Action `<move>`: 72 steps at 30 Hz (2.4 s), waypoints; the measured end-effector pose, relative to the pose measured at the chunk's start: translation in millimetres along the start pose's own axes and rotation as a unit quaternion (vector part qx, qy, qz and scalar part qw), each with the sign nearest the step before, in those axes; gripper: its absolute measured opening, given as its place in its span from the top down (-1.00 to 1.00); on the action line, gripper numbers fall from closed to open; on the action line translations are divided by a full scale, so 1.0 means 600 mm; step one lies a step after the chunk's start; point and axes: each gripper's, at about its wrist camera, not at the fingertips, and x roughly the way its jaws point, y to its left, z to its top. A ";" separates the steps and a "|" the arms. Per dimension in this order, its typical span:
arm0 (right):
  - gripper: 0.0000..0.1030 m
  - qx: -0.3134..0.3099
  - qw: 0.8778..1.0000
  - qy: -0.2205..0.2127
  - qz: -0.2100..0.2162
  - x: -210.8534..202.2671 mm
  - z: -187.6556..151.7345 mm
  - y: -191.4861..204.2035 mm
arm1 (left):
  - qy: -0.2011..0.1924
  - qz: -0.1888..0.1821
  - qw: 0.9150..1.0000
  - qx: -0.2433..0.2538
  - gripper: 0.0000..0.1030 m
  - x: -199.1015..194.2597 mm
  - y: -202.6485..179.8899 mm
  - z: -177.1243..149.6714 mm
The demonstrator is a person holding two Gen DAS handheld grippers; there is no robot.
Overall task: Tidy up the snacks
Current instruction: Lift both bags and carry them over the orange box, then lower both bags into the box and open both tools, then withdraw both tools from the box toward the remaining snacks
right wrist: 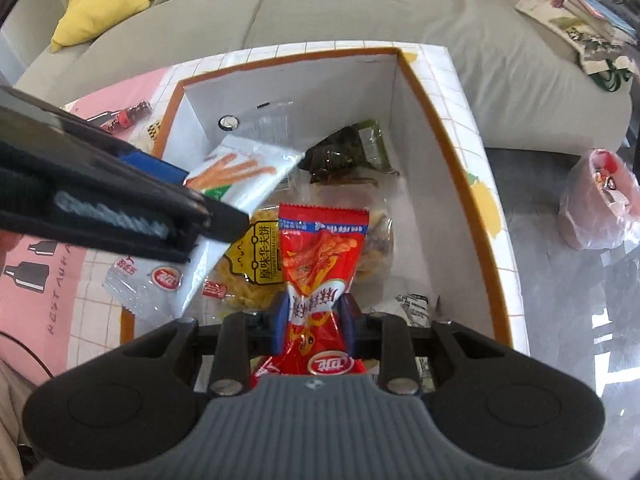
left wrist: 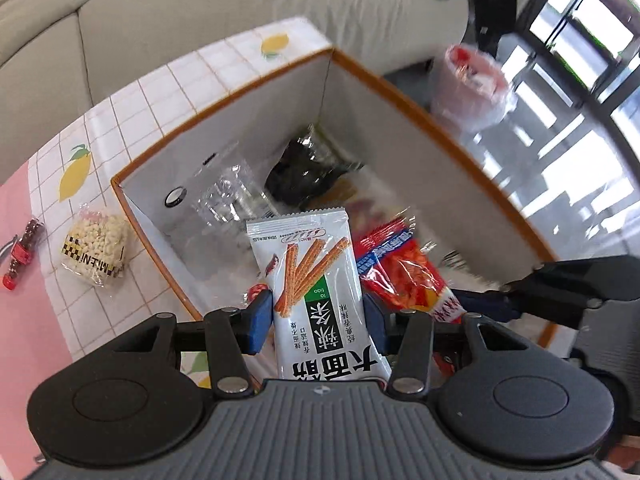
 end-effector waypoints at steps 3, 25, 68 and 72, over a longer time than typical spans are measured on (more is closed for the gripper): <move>0.50 0.003 1.000 0.020 0.019 0.014 0.001 -0.005 | 0.007 0.002 1.000 0.009 -0.08 0.016 -0.003 0.002; 0.08 0.008 0.999 0.050 0.000 0.038 0.006 0.000 | 0.000 0.024 0.998 0.052 -0.48 -0.001 -0.005 -0.005; -0.52 -0.040 0.976 -0.214 -0.013 0.006 -0.089 0.399 | -0.218 0.051 0.957 -0.185 -0.44 -0.186 0.332 -0.377; -0.52 -0.051 0.976 -0.212 -0.020 0.048 -0.057 0.405 | -0.228 0.044 0.961 -0.152 -0.44 -0.158 0.362 -0.349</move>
